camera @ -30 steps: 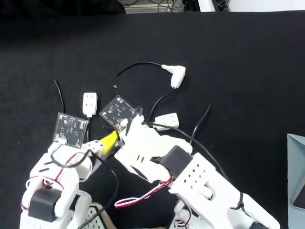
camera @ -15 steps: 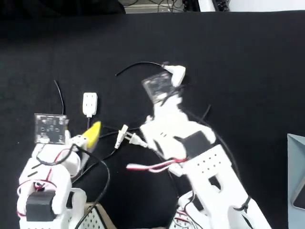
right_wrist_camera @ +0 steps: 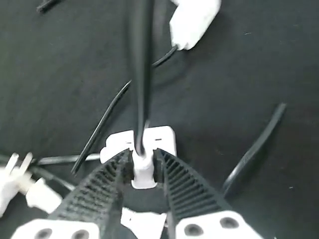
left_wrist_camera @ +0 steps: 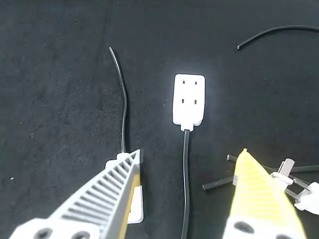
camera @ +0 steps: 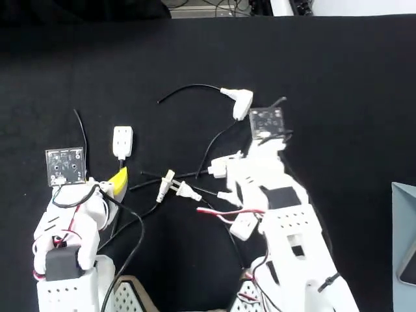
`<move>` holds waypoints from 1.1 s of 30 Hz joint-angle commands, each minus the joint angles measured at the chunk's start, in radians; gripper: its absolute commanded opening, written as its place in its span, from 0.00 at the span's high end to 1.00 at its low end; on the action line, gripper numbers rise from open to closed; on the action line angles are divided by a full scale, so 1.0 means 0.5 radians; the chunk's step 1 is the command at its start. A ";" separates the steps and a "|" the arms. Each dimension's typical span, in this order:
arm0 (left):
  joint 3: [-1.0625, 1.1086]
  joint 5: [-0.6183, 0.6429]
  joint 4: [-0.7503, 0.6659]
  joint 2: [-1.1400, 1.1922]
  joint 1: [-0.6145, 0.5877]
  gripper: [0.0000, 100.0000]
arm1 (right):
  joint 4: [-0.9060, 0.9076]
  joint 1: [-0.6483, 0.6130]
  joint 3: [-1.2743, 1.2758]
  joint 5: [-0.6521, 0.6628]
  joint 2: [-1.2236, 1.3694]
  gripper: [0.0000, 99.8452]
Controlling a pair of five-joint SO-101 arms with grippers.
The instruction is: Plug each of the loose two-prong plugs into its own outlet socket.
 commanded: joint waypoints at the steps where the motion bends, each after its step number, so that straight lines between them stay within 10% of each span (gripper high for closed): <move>1: -0.005 0.006 -0.043 -0.009 -0.017 0.70 | -0.068 0.058 -0.002 -0.015 0.008 0.99; 33: 0.026 0.003 -0.037 -0.009 -0.020 0.70 | -0.451 0.086 0.207 0.184 0.014 0.99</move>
